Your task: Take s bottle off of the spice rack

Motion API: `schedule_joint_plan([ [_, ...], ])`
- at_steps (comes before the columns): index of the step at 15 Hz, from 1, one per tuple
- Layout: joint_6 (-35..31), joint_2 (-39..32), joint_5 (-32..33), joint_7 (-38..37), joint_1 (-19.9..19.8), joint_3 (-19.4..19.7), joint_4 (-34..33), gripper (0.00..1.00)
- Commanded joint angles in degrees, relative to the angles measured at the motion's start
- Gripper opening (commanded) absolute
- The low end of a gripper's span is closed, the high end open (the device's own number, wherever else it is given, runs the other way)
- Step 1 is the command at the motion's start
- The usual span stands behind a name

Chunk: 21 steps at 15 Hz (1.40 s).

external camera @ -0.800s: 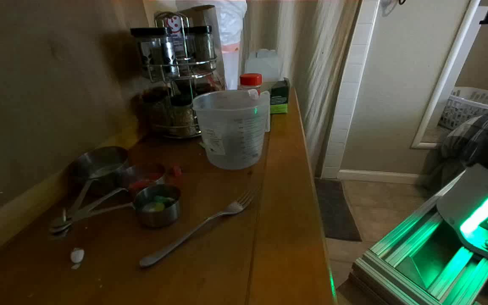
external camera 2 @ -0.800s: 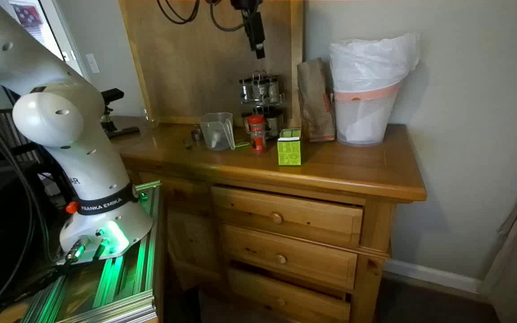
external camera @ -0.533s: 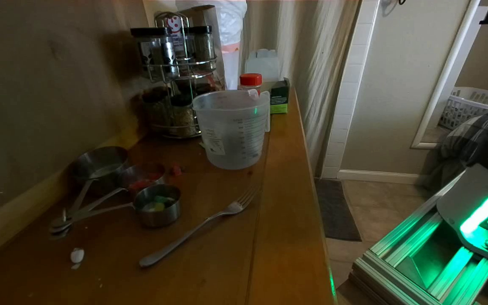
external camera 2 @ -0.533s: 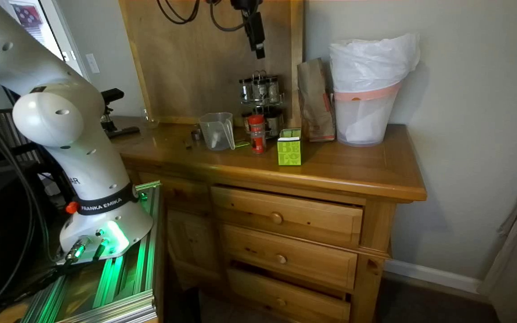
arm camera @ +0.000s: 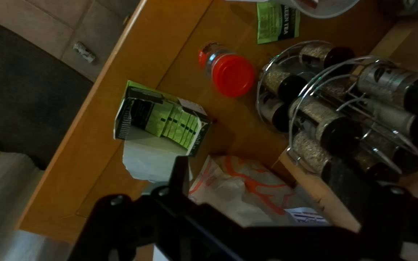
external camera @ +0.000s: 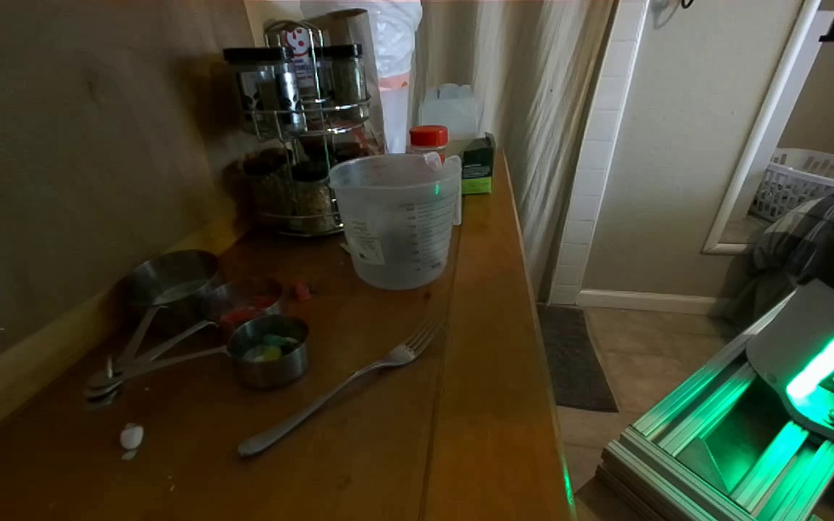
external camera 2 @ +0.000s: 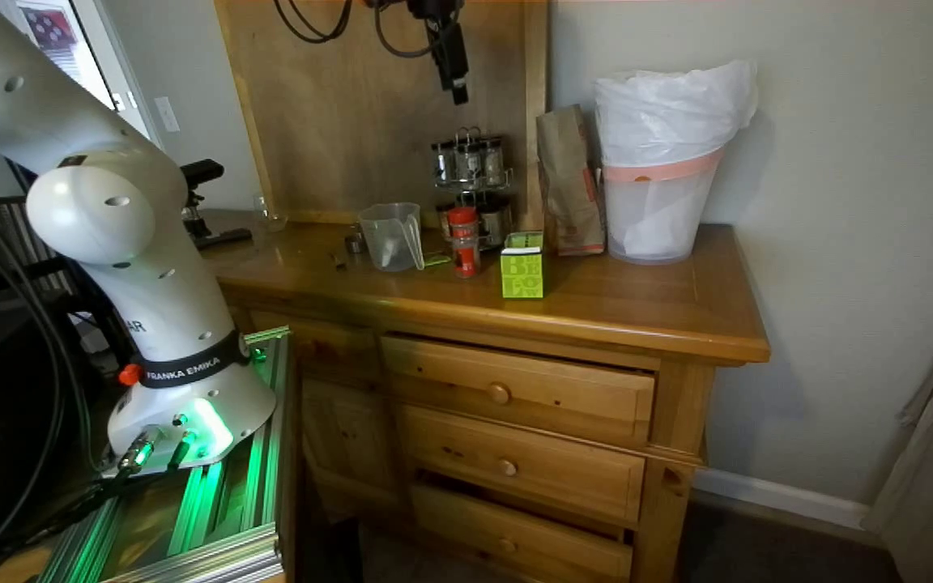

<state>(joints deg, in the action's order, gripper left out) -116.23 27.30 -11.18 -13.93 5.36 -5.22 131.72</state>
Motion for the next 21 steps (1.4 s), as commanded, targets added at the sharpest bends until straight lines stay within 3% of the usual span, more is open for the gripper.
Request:
schedule_joint_plan([
  [1,0.93,2.01,-3.13,-0.13,2.45,-2.54,0.92,1.00],
  [6,2.19,-2.66,-1.40,-2.46,4.77,-7.54,-3.66,1.00],
  [14,10.70,-14.21,6.58,-23.74,4.25,-18.38,-16.57,1.00],
  [16,12.18,-15.82,7.82,-25.90,5.17,-18.61,-18.23,1.00],
  [17,9.50,-12.70,6.42,-23.55,5.96,-17.35,-14.32,1.00],
  [21,10.63,-15.16,6.92,-24.82,6.28,-17.40,-16.59,1.00],
])
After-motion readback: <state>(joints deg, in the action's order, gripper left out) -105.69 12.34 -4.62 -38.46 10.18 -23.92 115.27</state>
